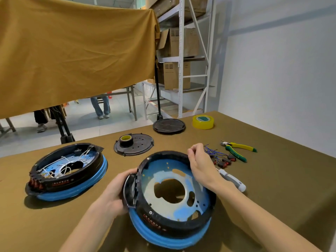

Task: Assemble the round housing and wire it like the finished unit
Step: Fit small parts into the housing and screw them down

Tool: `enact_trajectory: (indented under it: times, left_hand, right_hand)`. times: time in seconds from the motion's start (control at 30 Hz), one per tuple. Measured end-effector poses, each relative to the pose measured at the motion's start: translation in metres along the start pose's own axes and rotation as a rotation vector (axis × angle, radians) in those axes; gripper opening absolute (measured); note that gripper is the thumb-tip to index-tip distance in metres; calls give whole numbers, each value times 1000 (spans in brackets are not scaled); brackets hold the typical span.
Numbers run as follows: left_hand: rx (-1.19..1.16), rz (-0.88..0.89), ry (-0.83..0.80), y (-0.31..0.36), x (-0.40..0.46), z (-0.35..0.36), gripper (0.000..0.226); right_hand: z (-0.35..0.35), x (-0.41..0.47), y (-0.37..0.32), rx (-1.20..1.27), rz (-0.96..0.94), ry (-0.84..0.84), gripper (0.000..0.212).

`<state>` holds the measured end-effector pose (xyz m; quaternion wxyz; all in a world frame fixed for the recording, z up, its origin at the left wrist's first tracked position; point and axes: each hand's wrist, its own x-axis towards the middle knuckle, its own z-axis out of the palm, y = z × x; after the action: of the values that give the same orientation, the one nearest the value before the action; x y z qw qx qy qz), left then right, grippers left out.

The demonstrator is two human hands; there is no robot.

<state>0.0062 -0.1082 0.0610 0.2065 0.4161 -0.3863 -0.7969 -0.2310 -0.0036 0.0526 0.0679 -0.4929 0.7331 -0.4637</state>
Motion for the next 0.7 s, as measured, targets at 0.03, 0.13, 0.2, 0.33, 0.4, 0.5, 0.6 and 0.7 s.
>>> enact_trajectory:
  times: [0.03, 0.13, 0.2, 0.33, 0.4, 0.5, 0.6, 0.7]
  left_hand:
    - [22, -1, 15, -6, 5, -4, 24]
    - [255, 53, 133, -16, 22, -10, 33]
    - [497, 172, 227, -14, 35, -12, 39]
    - [758, 305, 239, -15, 48, -12, 39]
    - [852, 345, 235, -16, 48, -13, 44]
    - [851, 386, 175, -15, 43, -11, 51]
    - [871, 521, 98, -19, 38, -7, 19]
    - [862, 592, 58, -22, 38, -6, 21]
  right_hand:
    - [0, -1, 3, -34, 31, -53, 22]
    - [0, -2, 8, -135, 84, -153, 23]
    - [1, 0, 6, -158, 62, -98, 20]
    - [3, 11, -5, -86, -17, 42, 19]
    - [3, 18, -11, 26, -10, 52, 19]
    - [3, 26, -15, 211, 13, 16, 16]
    - [-1, 32, -12, 341, 29, 44, 14]
    - [-7, 30, -1, 364, 71, 79, 13]
